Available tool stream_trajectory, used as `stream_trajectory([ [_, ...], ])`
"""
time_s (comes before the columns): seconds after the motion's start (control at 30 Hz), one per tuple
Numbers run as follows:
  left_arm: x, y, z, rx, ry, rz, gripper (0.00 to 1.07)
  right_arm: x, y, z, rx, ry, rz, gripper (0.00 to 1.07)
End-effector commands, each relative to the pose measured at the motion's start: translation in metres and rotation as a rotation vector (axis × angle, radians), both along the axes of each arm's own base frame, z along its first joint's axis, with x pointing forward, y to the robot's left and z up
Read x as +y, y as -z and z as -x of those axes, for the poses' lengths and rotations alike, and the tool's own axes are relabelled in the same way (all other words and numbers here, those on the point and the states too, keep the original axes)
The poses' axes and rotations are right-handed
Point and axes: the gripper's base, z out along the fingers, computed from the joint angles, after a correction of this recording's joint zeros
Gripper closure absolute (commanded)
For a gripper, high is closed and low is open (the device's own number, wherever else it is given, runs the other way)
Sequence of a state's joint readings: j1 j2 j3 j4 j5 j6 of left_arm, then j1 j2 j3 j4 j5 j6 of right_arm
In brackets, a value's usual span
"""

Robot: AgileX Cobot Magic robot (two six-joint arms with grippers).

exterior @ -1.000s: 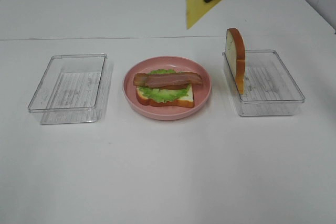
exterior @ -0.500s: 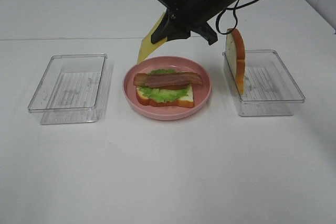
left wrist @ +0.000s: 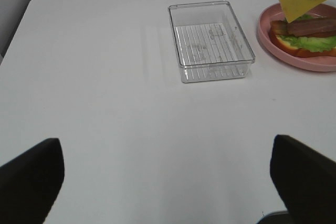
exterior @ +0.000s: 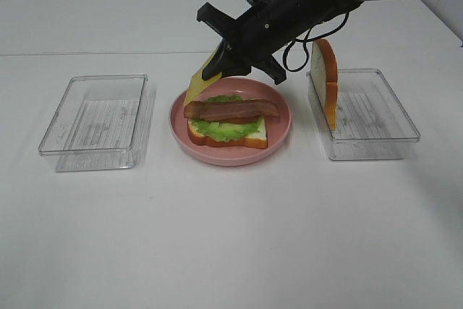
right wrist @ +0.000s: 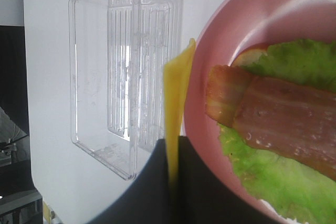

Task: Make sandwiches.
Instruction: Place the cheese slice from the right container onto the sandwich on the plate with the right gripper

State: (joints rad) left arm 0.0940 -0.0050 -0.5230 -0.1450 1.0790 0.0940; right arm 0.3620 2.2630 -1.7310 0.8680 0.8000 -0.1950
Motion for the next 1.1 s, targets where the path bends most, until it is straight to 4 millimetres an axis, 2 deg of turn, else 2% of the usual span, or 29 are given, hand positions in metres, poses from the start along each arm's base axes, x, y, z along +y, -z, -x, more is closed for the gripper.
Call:
stream_trajectory([
  [0.03,-0.001,0.000,0.003,-0.020,0.009,0.016,0.07,-0.003,0.004,-0.001,-0.004,-0.007,0.046,1.07],
  [0.13,-0.001,0.000,0.003,-0.020,0.009,0.016,0.07,-0.004,0.005,-0.001,-0.004,-0.009,0.069,1.07],
  [0.2,-0.001,0.000,0.003,-0.020,0.009,0.016,0.07,-0.008,0.011,-0.001,0.012,0.000,0.125,1.07],
  [0.4,-0.001,0.000,0.003,-0.020,0.009,0.016,0.07,-0.008,0.025,0.000,0.059,-0.012,0.136,1.07],
  [0.87,-0.001,0.000,0.003,-0.020,0.009,0.016,0.07,-0.018,0.033,0.000,0.065,-0.011,0.252,1.07],
  [0.9,-0.001,0.000,0.003,-0.020,0.009,0.016,0.07,-0.018,0.031,-0.001,0.061,-0.012,0.255,0.99],
  [0.93,-0.001,0.000,0.003,-0.020,0.009,0.016,0.07,-0.018,0.031,-0.001,0.061,-0.012,0.255,0.99],
  [0.97,-0.001,0.000,0.003,-0.020,0.009,0.016,0.07,-0.017,0.028,-0.002,0.054,-0.012,0.252,0.84],
  [1.0,-0.001,0.000,0.003,-0.020,0.009,0.016,0.07,-0.017,0.028,-0.002,0.054,-0.012,0.252,0.84],
  [1.03,-0.001,0.000,0.003,-0.020,0.009,0.016,0.07,-0.017,0.026,-0.003,0.053,-0.015,0.250,0.74],
  [1.07,-0.001,0.000,0.003,-0.020,0.009,0.016,0.07,-0.016,0.022,-0.003,0.054,-0.025,0.247,0.53],
  [1.1,-0.001,0.000,0.003,-0.020,0.009,0.016,0.07,-0.016,0.022,-0.003,0.054,-0.025,0.247,0.53],
])
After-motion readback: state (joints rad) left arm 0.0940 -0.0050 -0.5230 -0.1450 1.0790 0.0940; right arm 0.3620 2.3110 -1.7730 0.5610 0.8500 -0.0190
